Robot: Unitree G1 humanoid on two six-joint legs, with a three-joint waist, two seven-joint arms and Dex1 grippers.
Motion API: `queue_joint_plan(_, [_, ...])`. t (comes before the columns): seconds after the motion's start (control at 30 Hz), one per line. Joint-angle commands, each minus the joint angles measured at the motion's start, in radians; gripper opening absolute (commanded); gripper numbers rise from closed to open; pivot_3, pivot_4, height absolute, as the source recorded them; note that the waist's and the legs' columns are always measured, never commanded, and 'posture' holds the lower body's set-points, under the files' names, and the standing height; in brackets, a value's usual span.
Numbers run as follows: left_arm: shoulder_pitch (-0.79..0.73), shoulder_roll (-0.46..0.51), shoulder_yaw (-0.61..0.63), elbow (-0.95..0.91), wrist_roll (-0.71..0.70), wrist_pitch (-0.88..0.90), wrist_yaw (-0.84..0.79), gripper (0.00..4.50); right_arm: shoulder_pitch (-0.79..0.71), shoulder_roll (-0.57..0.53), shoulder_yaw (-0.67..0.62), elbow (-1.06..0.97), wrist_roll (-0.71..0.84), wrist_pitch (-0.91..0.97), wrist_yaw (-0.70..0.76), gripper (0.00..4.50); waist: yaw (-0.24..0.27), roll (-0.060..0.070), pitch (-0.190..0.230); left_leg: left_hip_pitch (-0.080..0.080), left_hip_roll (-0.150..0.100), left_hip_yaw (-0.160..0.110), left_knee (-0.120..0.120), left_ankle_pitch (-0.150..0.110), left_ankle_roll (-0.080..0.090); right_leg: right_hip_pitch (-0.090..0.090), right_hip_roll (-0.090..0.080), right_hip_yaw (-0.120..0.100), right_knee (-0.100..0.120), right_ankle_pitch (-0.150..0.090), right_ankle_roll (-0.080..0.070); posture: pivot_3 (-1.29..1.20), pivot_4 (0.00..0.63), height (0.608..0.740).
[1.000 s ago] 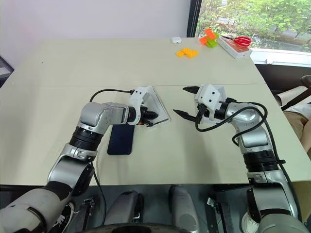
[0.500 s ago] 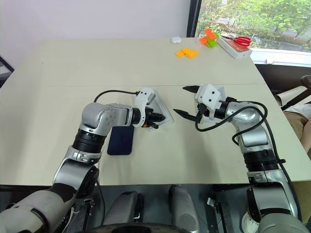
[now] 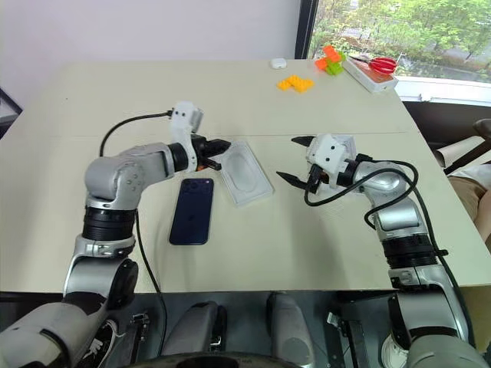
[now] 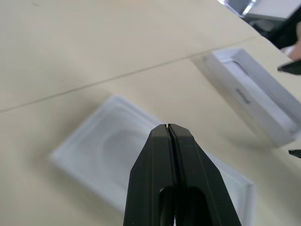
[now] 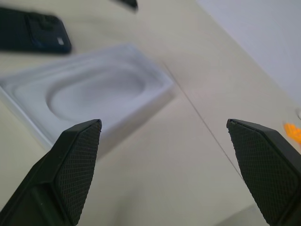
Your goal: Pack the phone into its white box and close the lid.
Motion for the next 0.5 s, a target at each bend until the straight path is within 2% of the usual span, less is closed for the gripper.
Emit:
queue_joint_plan(0.03, [0.039,0.045,0.013,-0.044,0.0,-0.011,-0.018,0.06,-0.025,0.015,0.035,0.036,-0.085,-0.076,-0.064,4.5,0.0,0.0,0.0,0.0,0.0,0.0,0.0,0.0,0.0,0.0,0.0,0.0,0.0,0.0,0.0,0.0,0.15,0.74])
queue_joint_plan(0.1, [0.074,0.08,-0.003,-0.059,0.005,-0.015,-0.031,0.06,-0.044,0.028,0.061,0.079,-0.135,-0.101,-0.103,4.5,0.002,0.0,0.0,-0.001,0.0,0.0,0.0,0.0,0.0,-0.002,0.0,0.0,0.0,0.0,0.0,0.0,0.15,0.74])
queue_joint_plan(0.3, [0.113,0.092,-0.001,-0.079,-0.006,0.004,-0.02,0.06,-0.069,0.048,0.091,0.149,-0.17,-0.145,-0.123,4.5,0.007,0.0,0.0,-0.001,-0.001,0.0,0.0,0.0,0.0,-0.001,-0.001,0.0,0.0,0.0,0.0,0.0,0.15,0.74])
queue_joint_plan(0.5, [0.159,0.125,-0.01,-0.094,0.007,-0.019,-0.039,0.06,-0.001,0.054,0.102,0.017,-0.066,-0.129,0.015,4.5,0.0,0.0,0.0,-0.001,0.0,0.0,-0.001,0.0,0.0,-0.001,-0.001,0.0,0.0,0.0,0.0,0.0,0.15,0.74])
